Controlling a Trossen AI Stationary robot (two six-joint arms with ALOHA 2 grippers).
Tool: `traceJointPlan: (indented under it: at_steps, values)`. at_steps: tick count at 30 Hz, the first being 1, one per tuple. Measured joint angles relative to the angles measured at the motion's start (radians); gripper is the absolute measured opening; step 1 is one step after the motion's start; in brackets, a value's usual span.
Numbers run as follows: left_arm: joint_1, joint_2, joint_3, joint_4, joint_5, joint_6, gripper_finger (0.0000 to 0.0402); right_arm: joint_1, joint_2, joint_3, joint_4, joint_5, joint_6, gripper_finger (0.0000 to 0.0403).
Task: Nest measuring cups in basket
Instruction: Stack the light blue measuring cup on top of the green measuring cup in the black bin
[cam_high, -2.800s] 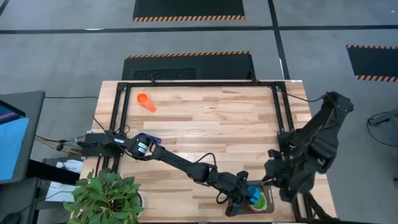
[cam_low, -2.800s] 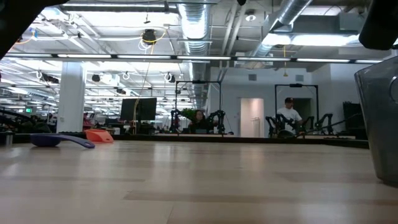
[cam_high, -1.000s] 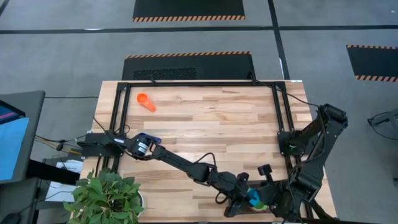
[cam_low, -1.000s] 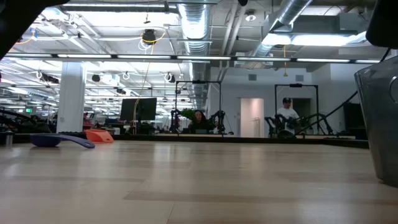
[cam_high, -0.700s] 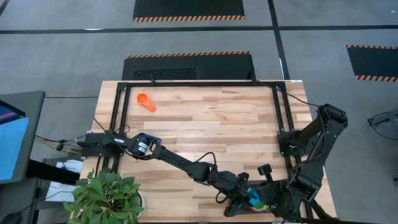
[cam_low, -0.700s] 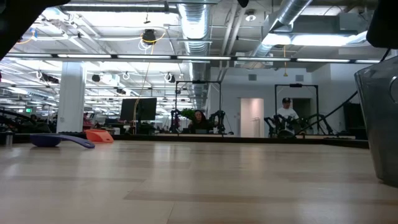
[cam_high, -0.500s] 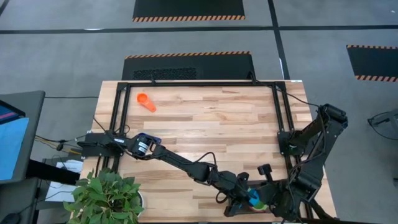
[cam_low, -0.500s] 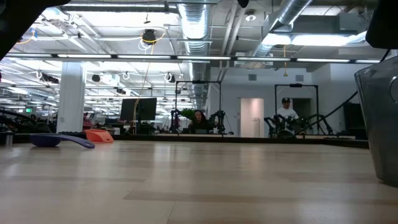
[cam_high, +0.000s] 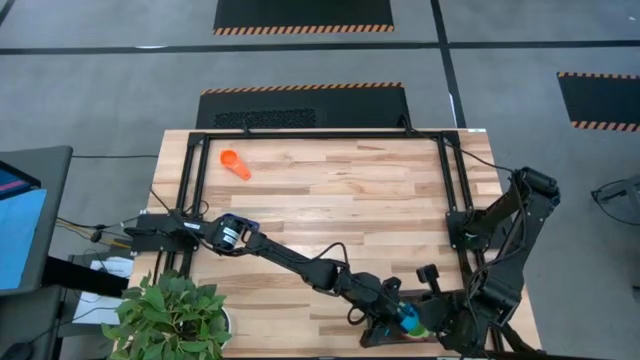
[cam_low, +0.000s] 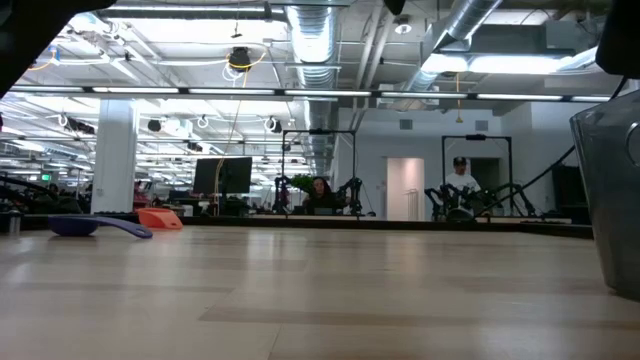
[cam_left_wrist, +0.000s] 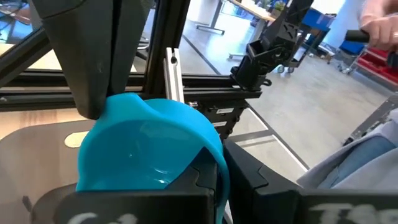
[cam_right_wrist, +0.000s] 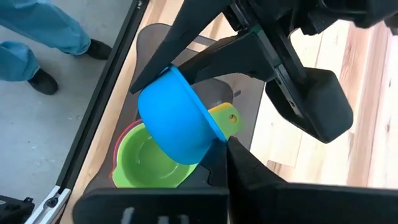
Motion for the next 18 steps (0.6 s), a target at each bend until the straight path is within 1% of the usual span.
traceJointPlan:
  at_steps: [7,10,12,18]
  values:
    - [0.000,0.000,0.001,0.001,0.011,-0.006,0.0000,0.024,0.000,0.000,0.001,0.006,-0.188,0.0001]
    - [0.001,0.000,0.001,0.002,0.012,-0.007,0.0000,0.024,0.000,0.000,-0.005,0.006,-0.241,0.0001]
    - [0.002,0.000,0.001,0.004,0.014,-0.014,0.0000,0.025,0.000,0.000,-0.015,0.011,-0.265,0.0001]
    - [0.008,0.000,0.001,0.009,0.011,-0.105,0.0000,0.029,0.000,0.000,-0.064,0.015,-0.277,0.0000]
